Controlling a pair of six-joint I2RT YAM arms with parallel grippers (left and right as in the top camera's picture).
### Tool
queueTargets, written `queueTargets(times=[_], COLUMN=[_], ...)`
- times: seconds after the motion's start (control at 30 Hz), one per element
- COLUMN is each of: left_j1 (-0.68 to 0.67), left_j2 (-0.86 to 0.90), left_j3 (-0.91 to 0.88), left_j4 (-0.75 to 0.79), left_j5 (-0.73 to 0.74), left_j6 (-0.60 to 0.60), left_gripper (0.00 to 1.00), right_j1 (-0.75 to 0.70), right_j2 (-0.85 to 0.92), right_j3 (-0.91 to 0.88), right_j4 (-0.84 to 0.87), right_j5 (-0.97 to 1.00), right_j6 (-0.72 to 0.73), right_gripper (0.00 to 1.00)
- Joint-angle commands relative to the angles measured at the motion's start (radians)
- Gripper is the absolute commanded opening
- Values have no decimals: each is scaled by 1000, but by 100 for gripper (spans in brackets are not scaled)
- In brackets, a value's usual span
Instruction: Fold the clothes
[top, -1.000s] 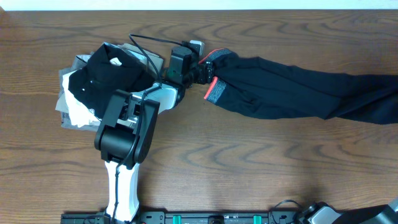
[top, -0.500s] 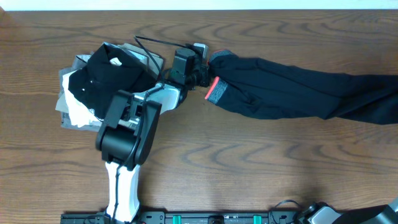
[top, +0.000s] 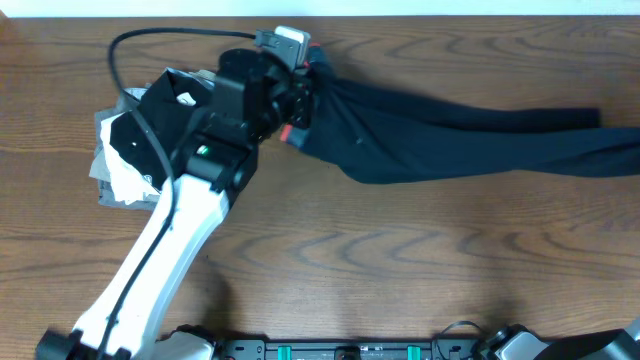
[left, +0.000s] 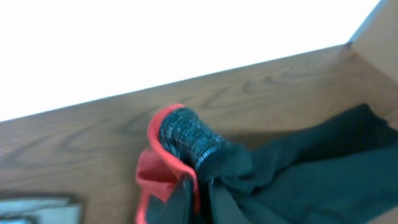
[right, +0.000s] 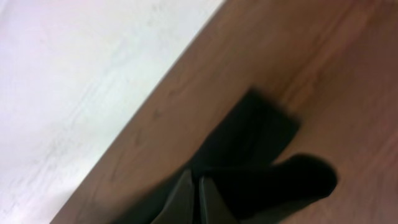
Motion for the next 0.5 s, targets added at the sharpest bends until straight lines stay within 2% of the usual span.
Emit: queueTargets(times=[0.0,0.2,0.47], left_j1=[2,2,2], left_j2=[-44,-101,-103], left_j3=[6,6,6], left_j4=[-48,-132,-236], left_j5=[-76,-202,-201], left_j6=[51,61,64], left_gripper=[6,6,6], right_j1=[6,-23,-32], right_j2=[-12,-12,-11], right_j3=[23,23,23], right_j4=[56,173,76], right_j5=[-15,44,72], right_j6=[-14,26,21], right_gripper=[1,1,2])
